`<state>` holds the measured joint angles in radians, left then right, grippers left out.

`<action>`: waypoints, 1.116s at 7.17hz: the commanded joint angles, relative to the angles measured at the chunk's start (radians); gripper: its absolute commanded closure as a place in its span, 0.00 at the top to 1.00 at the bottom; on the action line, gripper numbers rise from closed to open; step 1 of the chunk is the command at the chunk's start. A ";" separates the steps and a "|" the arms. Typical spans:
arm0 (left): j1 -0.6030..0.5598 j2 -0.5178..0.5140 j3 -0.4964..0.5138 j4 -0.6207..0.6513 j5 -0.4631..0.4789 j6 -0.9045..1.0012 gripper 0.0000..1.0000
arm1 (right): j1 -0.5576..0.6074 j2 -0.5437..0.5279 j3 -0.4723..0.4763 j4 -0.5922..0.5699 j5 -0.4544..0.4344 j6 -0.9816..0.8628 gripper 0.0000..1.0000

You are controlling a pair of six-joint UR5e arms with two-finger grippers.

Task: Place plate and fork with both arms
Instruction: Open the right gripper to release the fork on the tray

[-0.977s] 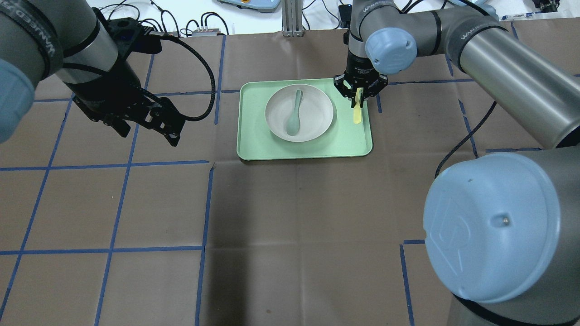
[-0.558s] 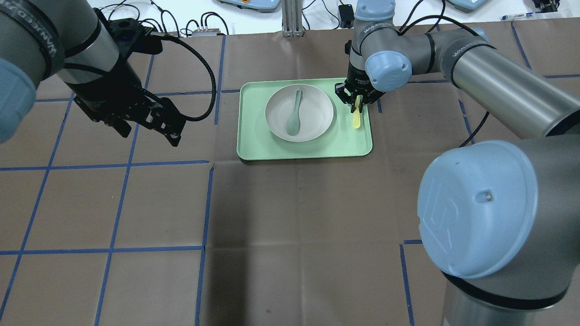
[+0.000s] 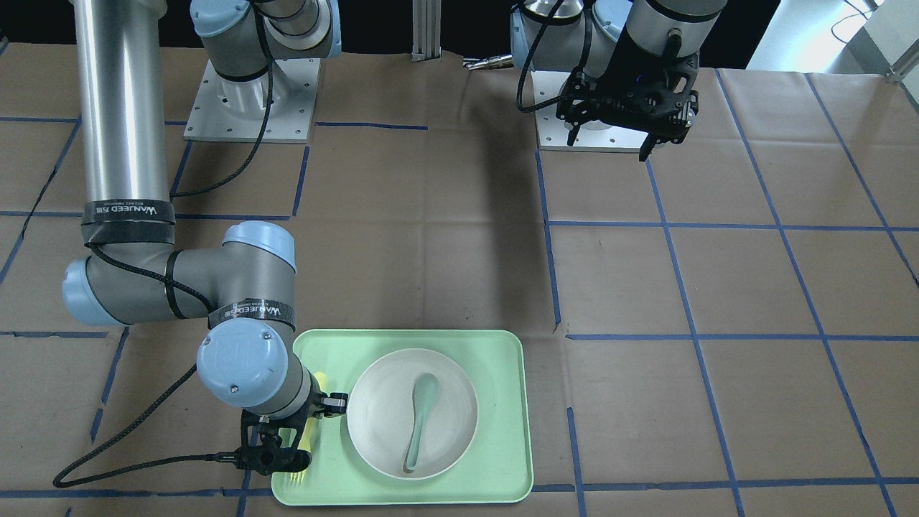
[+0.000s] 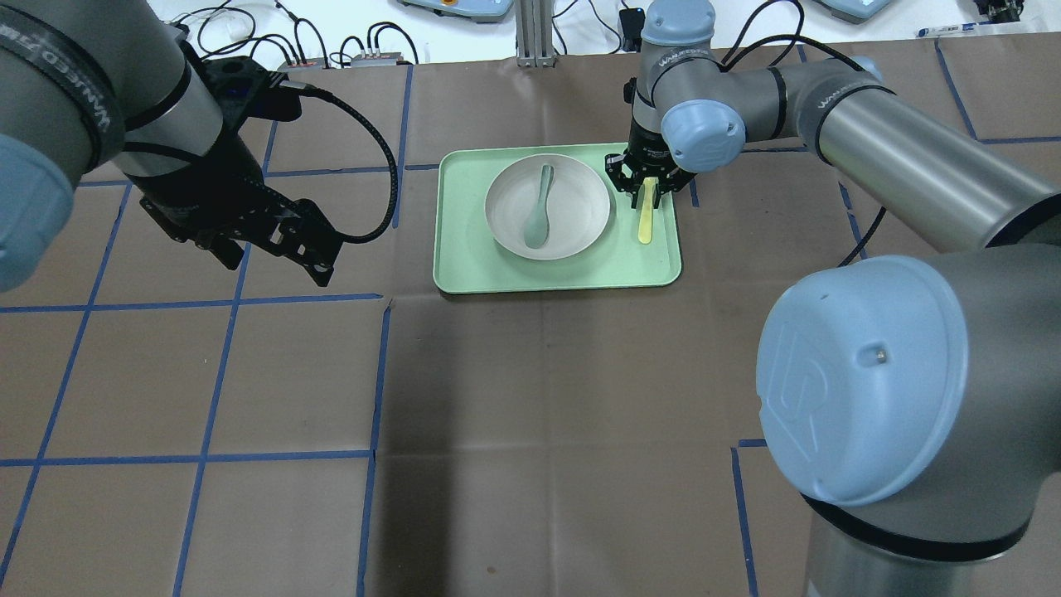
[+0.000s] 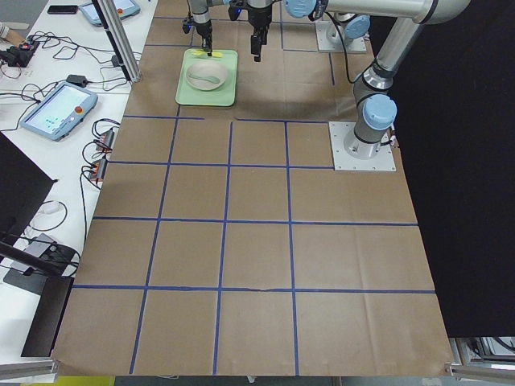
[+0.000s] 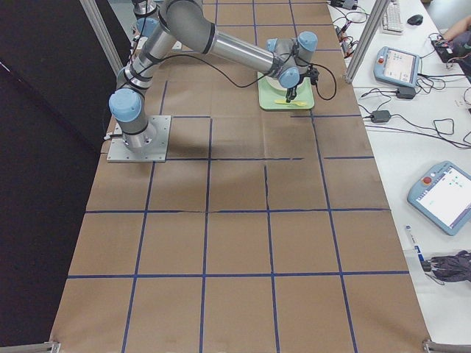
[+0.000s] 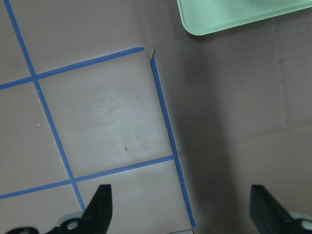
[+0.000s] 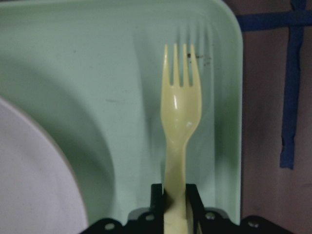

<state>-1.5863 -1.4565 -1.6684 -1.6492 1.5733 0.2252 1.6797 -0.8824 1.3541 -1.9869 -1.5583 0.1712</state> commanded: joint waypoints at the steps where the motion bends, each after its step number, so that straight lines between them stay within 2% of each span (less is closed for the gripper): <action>1: 0.002 -0.001 -0.005 0.003 0.001 0.000 1.00 | -0.001 -0.062 0.008 0.040 -0.003 -0.043 1.00; 3: 0.000 -0.005 -0.007 0.003 0.001 -0.001 1.00 | -0.026 -0.198 0.054 0.158 -0.020 -0.180 1.00; 5: 0.002 -0.004 -0.007 0.003 0.001 0.000 1.00 | -0.104 -0.362 0.159 0.209 -0.040 -0.275 1.00; 7: 0.002 -0.002 -0.007 0.003 0.001 0.000 1.00 | -0.136 -0.575 0.264 0.330 -0.040 -0.277 1.00; 8: 0.002 -0.002 -0.007 0.003 0.001 -0.001 1.00 | -0.124 -0.668 0.286 0.382 -0.040 -0.262 1.00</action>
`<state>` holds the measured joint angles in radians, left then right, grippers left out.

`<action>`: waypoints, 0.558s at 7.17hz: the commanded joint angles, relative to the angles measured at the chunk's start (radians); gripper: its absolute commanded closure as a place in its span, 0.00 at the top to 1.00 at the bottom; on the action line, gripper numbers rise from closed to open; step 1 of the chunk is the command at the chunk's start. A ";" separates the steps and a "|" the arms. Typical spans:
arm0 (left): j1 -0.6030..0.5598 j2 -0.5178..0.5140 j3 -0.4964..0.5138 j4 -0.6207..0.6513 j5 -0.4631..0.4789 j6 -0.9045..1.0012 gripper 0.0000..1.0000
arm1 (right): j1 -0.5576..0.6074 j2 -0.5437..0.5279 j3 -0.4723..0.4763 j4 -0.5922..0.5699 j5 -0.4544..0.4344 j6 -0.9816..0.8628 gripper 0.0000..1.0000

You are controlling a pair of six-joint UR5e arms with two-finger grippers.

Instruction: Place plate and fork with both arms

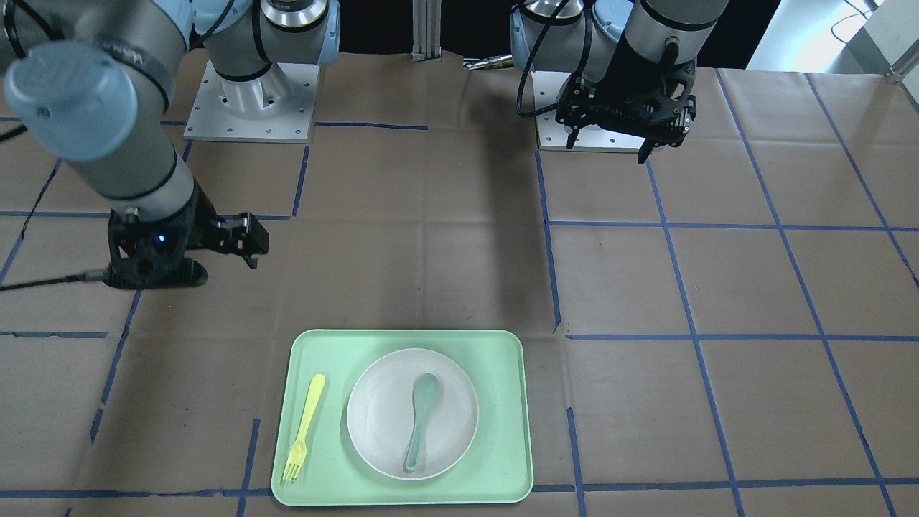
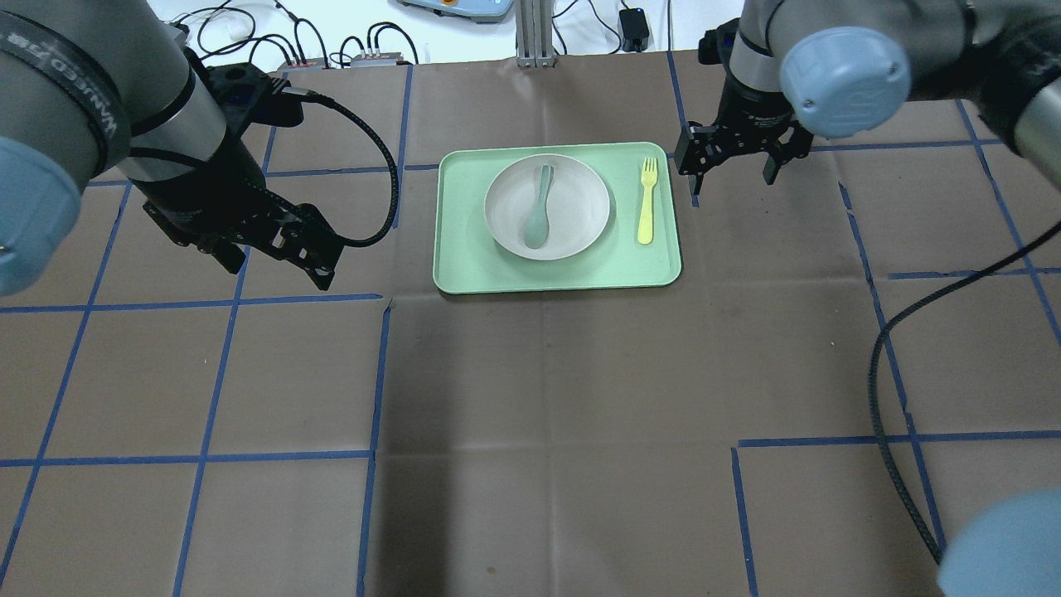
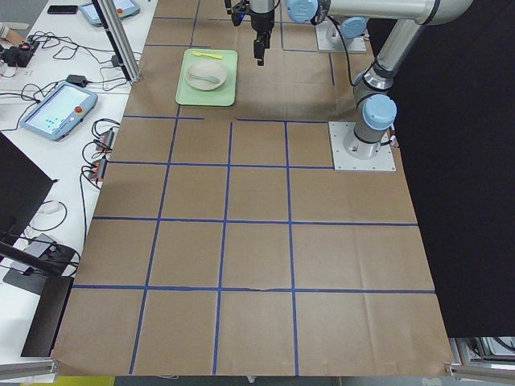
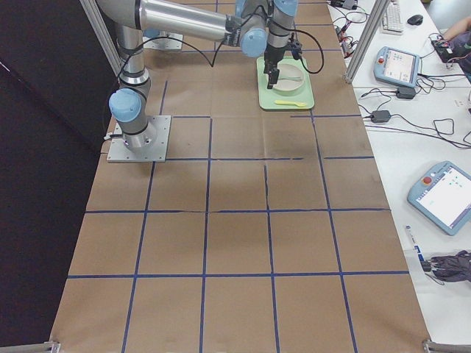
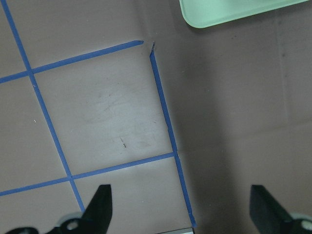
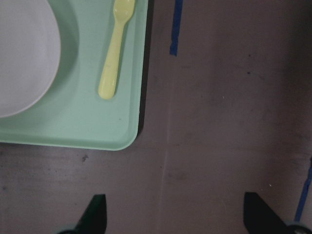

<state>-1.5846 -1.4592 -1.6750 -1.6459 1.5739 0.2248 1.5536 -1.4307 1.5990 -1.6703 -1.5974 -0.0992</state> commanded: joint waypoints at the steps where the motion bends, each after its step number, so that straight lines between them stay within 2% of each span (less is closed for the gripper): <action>1: 0.000 0.000 0.000 0.000 0.000 0.001 1.00 | 0.003 -0.184 0.038 0.119 0.001 0.009 1.00; 4: 0.000 -0.036 0.000 0.000 -0.002 -0.004 1.00 | 0.005 -0.179 0.029 0.132 0.004 0.033 1.00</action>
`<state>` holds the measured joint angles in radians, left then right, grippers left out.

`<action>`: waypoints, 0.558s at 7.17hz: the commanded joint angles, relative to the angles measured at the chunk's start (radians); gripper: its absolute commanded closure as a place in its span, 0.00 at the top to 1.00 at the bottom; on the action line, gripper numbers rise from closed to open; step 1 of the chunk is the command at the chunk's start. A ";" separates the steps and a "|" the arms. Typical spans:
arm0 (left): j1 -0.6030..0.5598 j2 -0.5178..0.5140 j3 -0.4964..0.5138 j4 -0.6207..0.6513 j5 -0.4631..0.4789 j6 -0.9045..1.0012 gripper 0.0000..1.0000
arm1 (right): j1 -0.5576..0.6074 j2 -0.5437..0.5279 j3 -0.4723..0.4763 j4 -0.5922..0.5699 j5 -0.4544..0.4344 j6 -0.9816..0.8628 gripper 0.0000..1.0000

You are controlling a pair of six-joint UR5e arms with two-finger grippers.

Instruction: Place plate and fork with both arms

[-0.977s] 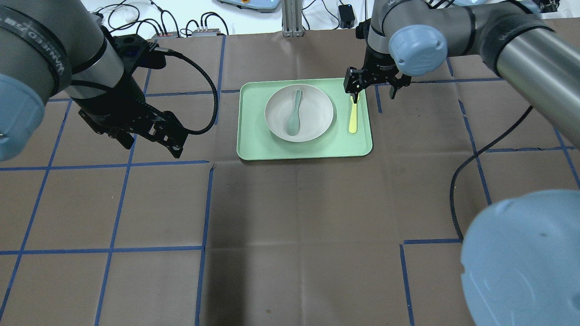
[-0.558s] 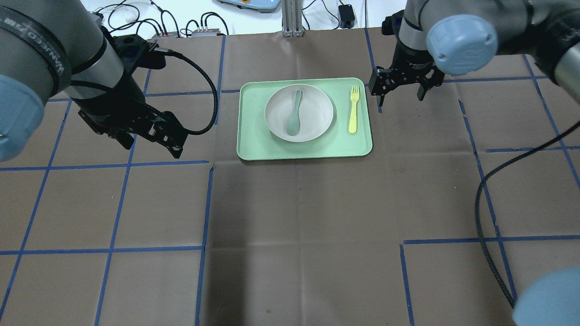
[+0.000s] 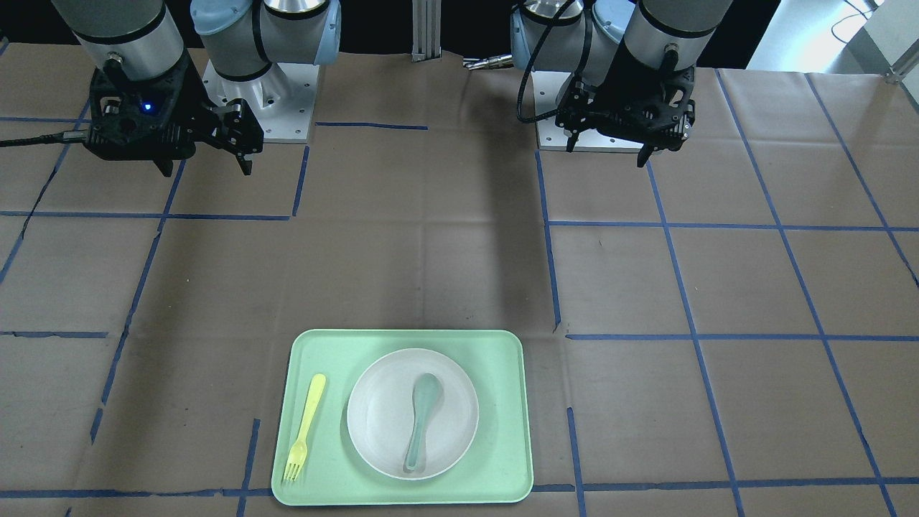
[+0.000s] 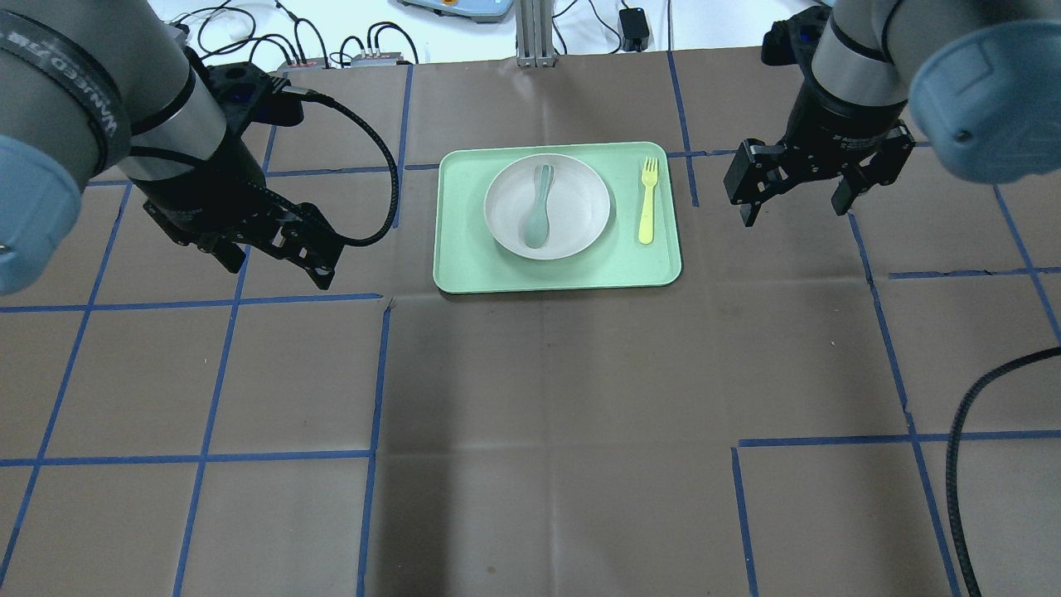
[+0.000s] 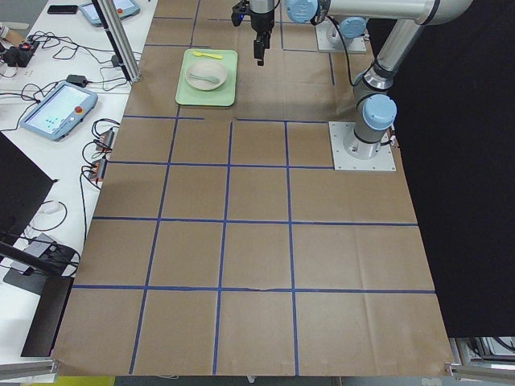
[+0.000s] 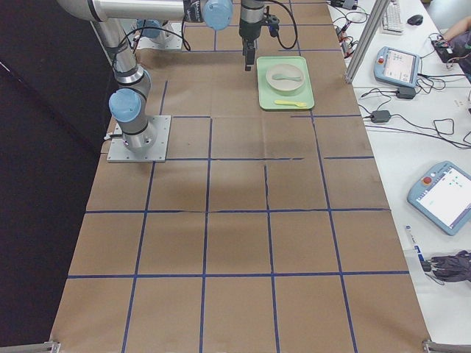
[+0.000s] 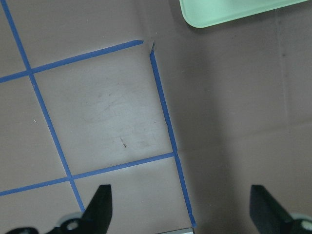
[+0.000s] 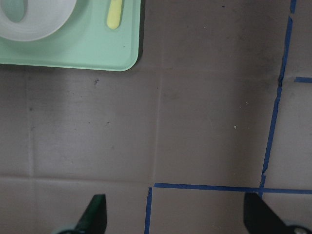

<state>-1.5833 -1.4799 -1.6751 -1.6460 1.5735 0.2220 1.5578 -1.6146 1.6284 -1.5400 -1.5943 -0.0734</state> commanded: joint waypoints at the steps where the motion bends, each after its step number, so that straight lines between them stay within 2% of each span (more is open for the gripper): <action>1: 0.000 0.015 -0.002 -0.002 0.005 0.005 1.00 | -0.001 0.012 -0.004 0.003 0.005 0.007 1.00; 4: 0.005 0.053 -0.059 -0.006 -0.001 0.002 1.00 | -0.002 0.013 -0.004 -0.005 0.010 0.007 1.00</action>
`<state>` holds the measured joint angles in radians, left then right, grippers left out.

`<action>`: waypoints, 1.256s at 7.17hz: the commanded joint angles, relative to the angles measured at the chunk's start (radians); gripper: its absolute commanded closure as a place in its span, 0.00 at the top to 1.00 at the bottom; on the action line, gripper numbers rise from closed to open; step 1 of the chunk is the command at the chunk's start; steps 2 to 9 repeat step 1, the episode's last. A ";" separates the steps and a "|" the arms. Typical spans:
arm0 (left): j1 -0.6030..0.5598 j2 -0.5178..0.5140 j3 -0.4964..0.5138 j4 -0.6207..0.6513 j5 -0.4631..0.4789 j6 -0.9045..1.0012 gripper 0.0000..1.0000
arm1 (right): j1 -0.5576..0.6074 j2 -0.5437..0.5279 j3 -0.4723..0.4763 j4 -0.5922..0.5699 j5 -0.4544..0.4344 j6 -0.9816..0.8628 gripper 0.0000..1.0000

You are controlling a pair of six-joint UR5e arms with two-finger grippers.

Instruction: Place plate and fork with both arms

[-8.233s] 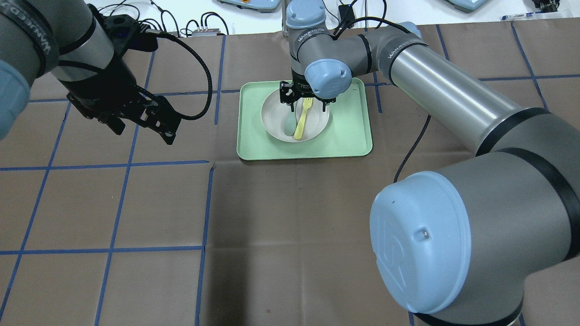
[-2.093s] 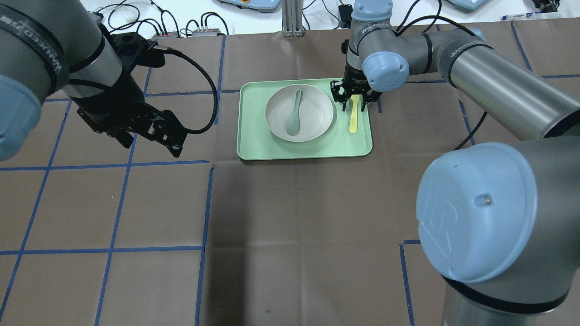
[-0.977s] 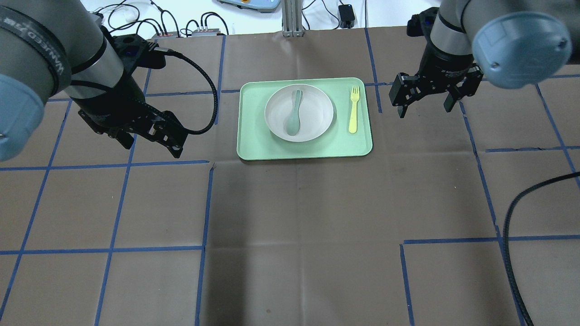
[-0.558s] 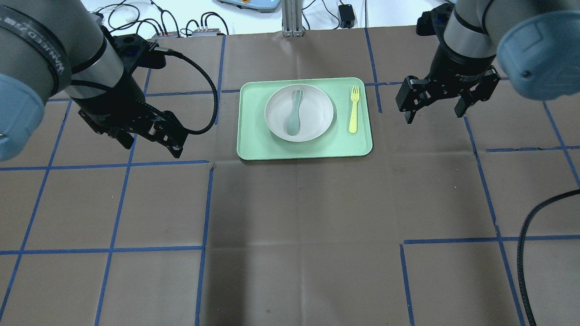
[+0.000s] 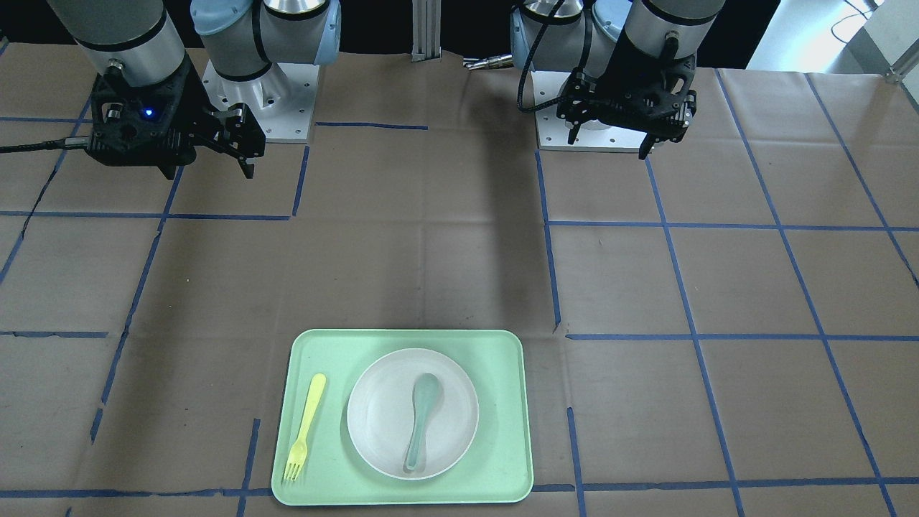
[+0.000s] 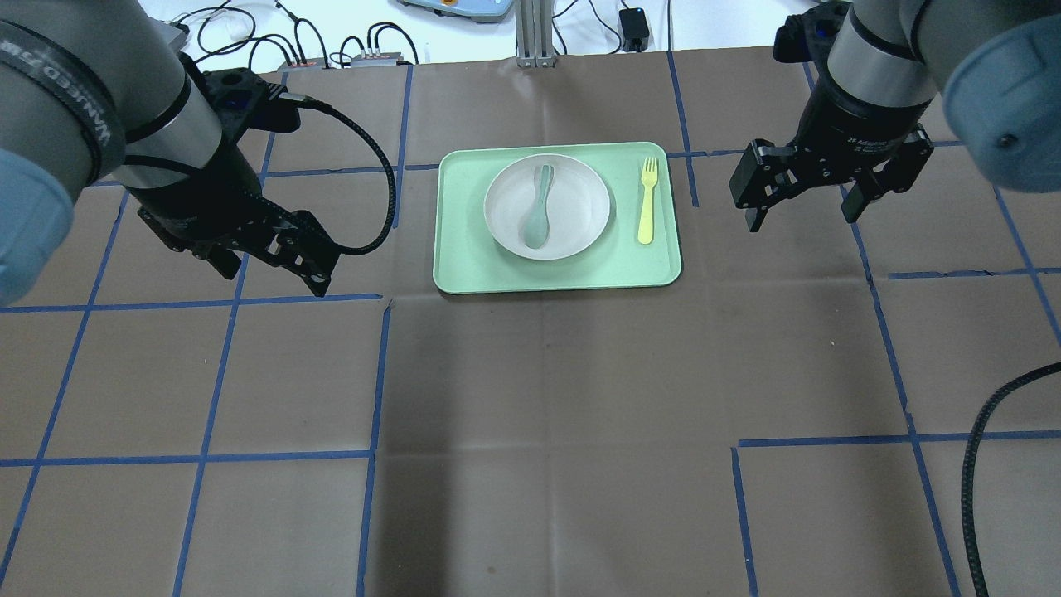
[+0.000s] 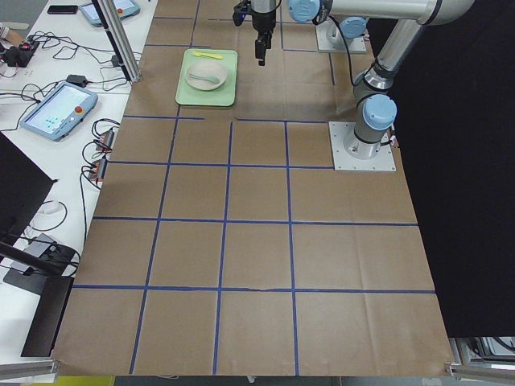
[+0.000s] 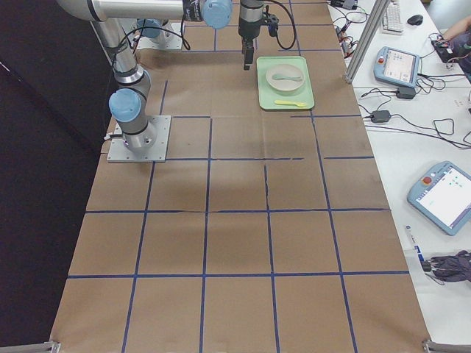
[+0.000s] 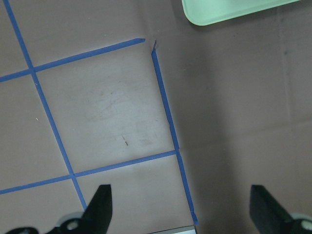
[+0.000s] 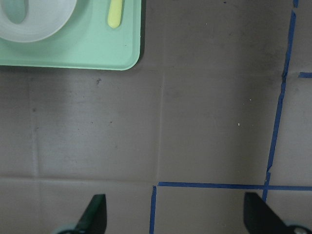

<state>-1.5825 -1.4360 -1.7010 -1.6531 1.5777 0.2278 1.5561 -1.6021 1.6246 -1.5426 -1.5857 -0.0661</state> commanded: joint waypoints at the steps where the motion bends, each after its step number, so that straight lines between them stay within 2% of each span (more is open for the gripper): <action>1: 0.004 0.012 -0.060 0.004 -0.005 -0.001 1.00 | -0.001 0.001 0.000 -0.002 0.003 0.000 1.00; 9: 0.004 0.012 -0.060 0.004 -0.005 -0.001 1.00 | -0.001 0.001 0.000 -0.002 0.003 0.000 1.00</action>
